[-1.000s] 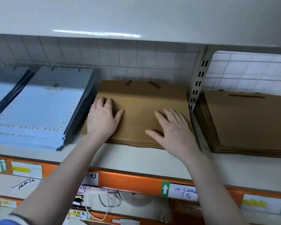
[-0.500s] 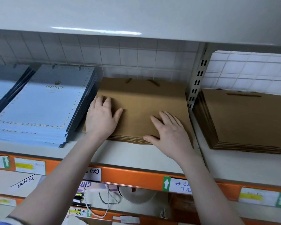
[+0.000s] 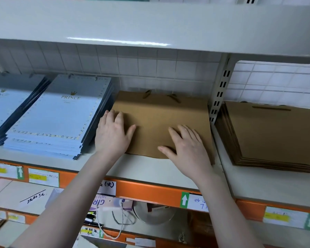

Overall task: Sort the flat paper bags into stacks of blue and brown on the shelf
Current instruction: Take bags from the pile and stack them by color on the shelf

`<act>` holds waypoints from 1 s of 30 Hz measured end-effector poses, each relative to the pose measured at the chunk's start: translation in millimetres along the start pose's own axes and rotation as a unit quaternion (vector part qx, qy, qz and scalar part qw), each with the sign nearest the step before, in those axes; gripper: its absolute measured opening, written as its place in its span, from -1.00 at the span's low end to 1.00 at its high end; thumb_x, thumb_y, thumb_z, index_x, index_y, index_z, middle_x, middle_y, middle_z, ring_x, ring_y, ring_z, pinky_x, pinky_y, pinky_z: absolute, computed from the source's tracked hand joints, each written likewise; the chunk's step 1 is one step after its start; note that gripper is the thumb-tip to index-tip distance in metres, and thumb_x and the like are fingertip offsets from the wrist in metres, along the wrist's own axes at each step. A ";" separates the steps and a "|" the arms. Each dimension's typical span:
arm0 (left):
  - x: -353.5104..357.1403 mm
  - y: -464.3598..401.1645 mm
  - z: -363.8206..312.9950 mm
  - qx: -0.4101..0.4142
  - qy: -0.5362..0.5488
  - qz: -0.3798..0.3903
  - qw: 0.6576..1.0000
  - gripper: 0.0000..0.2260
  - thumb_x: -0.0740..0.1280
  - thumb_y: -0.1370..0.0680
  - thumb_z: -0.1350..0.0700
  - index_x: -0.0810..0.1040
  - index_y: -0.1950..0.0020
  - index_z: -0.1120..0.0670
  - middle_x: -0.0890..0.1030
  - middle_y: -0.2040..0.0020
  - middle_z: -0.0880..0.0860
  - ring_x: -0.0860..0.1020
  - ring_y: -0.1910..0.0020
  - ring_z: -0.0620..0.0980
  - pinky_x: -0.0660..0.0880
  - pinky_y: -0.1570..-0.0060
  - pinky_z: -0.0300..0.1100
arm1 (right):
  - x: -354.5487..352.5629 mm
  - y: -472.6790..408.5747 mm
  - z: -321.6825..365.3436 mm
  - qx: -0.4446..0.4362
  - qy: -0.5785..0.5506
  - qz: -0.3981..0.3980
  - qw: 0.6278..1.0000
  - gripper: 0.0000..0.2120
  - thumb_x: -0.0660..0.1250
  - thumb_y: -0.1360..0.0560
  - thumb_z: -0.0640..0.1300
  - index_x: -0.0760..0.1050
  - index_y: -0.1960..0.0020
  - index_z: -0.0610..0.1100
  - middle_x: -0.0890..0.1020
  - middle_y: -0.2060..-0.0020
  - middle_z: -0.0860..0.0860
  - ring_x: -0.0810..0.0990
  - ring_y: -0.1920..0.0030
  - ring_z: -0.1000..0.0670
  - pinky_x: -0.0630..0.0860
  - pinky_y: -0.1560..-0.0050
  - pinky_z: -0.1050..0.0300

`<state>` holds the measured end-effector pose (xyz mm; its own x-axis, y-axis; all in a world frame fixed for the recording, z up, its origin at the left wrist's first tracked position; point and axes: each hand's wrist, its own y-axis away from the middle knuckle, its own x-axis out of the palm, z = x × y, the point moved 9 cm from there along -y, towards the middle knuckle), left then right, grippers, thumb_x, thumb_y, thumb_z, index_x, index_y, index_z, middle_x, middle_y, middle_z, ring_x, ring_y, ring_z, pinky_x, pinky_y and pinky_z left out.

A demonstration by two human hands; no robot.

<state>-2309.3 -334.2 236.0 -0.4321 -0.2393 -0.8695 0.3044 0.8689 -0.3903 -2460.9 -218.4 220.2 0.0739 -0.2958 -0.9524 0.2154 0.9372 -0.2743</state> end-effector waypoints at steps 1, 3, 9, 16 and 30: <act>-0.1 1.4 -0.8 0.000 -0.002 -0.001 1.000 -0.43 0.18 -0.57 -0.14 0.26 -0.47 0.17 0.22 -0.48 0.20 0.09 -0.50 0.15 0.04 -0.44 -0.04 | -0.5 1.7 -0.6 0.004 -0.004 -0.008 1.000 -0.36 0.03 -0.56 0.26 0.17 -0.51 -0.09 0.22 -0.47 -0.12 0.12 -0.49 -0.09 -0.03 -0.49 0.01; 1.1 4.6 -1.6 -0.001 -0.007 0.002 1.000 -0.42 0.18 -0.57 -0.15 0.25 -0.48 0.16 0.21 -0.49 0.20 0.09 -0.50 0.14 0.03 -0.44 -0.05 | 0.9 4.9 -3.3 0.015 -0.008 -0.017 1.000 -0.40 0.04 -0.57 0.22 0.20 -0.49 -0.11 0.26 -0.46 -0.14 0.16 -0.48 -0.11 0.00 -0.49 0.01; 10.0 14.4 -1.5 -0.010 -0.014 0.024 1.000 -0.42 0.16 -0.57 -0.17 0.25 -0.48 0.16 0.22 -0.49 0.18 0.09 -0.50 0.14 0.03 -0.44 -0.05 | 5.9 11.9 -11.5 0.033 -0.006 -0.051 0.998 -0.47 0.13 -0.57 0.15 0.38 -0.39 -0.18 0.39 -0.37 -0.20 0.31 -0.41 -0.17 0.14 -0.45 -0.07; 18.2 22.4 13.8 -0.076 -0.058 0.059 0.994 -0.36 0.11 -0.54 -0.28 0.16 -0.51 0.06 0.17 -0.49 0.24 0.11 -0.48 0.23 0.06 -0.44 0.04 | 3.1 18.6 -40.0 0.138 0.015 -0.063 0.988 -0.37 0.05 -0.56 0.26 0.24 -0.47 -0.12 0.24 -0.45 -0.22 0.15 -0.47 -0.20 0.13 -0.45 -0.11; 3.3 36.3 22.4 -0.165 -0.049 0.011 0.985 -0.10 0.33 -0.30 -0.39 0.25 -0.45 0.15 0.41 -0.20 0.31 0.37 -0.21 0.30 0.32 -0.17 0.08 | -11.2 38.8 -65.3 0.254 0.024 -0.135 0.957 -0.15 0.30 -0.35 0.37 0.35 -0.38 -0.25 0.48 -0.15 -0.31 0.46 -0.03 -0.27 0.42 0.01 -0.07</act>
<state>-2280.7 -313.1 212.2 -0.3395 -0.2452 -0.9081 0.0141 0.9640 -0.2656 -2517.0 -166.7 211.5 -0.0941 -0.4946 -0.8640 0.6670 0.6129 -0.4236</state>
